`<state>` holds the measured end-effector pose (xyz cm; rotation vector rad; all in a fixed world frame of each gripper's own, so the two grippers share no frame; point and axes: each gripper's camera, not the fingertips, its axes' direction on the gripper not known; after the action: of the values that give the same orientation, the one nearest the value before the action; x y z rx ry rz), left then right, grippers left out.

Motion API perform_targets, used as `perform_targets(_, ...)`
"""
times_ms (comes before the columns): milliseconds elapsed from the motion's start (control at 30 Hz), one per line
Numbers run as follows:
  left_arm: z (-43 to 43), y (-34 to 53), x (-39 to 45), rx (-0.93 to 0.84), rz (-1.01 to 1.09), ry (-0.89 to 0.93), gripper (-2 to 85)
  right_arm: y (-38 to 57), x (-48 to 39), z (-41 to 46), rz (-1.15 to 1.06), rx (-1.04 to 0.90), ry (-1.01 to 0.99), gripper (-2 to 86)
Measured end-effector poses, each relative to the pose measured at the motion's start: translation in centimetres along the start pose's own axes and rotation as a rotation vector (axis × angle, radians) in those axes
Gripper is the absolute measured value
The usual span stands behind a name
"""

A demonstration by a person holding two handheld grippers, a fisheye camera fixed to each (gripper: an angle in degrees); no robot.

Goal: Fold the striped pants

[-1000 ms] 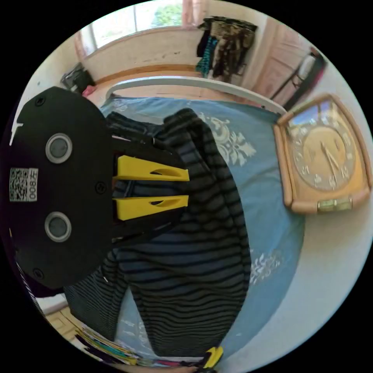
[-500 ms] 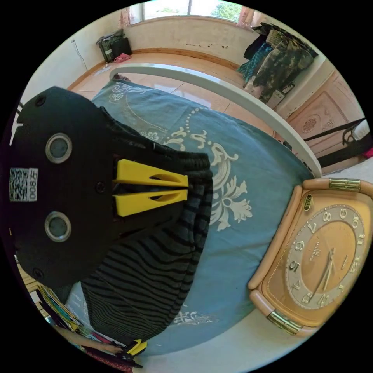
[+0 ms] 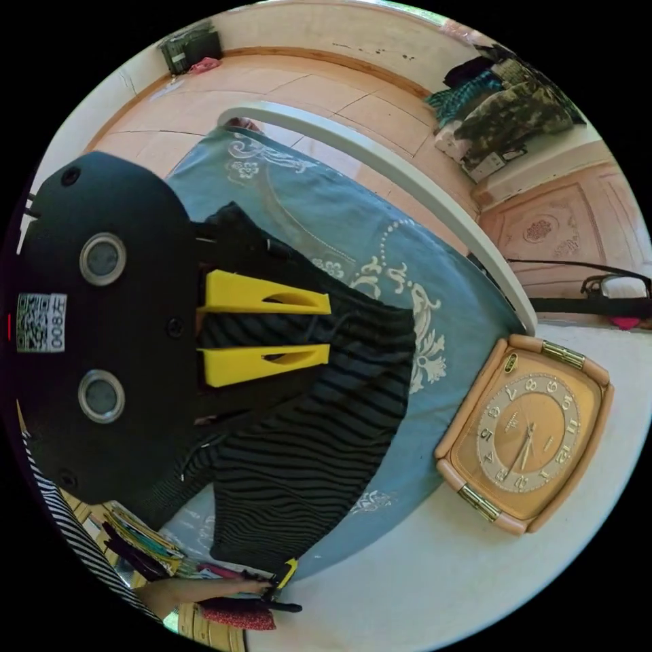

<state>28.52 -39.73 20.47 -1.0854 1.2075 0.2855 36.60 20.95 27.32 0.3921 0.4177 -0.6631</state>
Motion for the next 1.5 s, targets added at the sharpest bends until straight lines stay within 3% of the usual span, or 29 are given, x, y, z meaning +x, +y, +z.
perform_targets(133,-0.9,6.3,-6.4,-0.076,-0.116,-0.088,8.2,1.4,-4.5,0.8,-0.121,0.104,-0.143,7.6)
perform_targets(267,0.9,12.6,-13.3,-0.177,-0.354,-0.035,9.3,2.1,-14.7,6.4,-0.446,-0.001,-0.244,9.1)
perform_targets(400,1.6,16.0,-18.5,-0.110,-0.517,0.137,10.6,2.1,-20.9,10.9,-0.696,0.017,-0.145,9.9)
perform_targets(533,2.7,17.2,-22.1,-0.091,-0.558,0.229,8.7,1.2,-22.4,15.1,-0.778,0.001,-0.076,9.5)
perform_targets(600,4.0,17.7,-24.2,-0.091,-0.591,0.361,4.6,0.6,-22.4,18.4,-0.818,-0.074,-0.017,6.8)
perform_targets(700,3.5,17.8,-26.1,-0.065,-0.555,0.380,2.9,-0.1,-20.9,20.9,-0.852,-0.088,0.065,4.3)
perform_targets(1133,3.7,21.4,-34.8,0.016,-0.605,0.433,6.9,-3.2,-11.6,23.9,-0.590,-0.084,-0.005,8.7)
perform_targets(1267,4.9,23.8,-36.9,0.016,-0.650,0.553,9.2,2.2,-4.0,22.1,-0.314,-0.112,-0.102,9.4)
perform_targets(1400,7.1,24.2,-37.4,-0.041,-0.648,0.641,9.4,11.8,1.3,21.7,-0.012,-0.276,-0.222,10.2)
perform_targets(1500,8.4,23.4,-37.1,-0.083,-0.616,0.641,8.6,15.7,-0.8,22.0,-0.009,-0.341,-0.280,10.3)
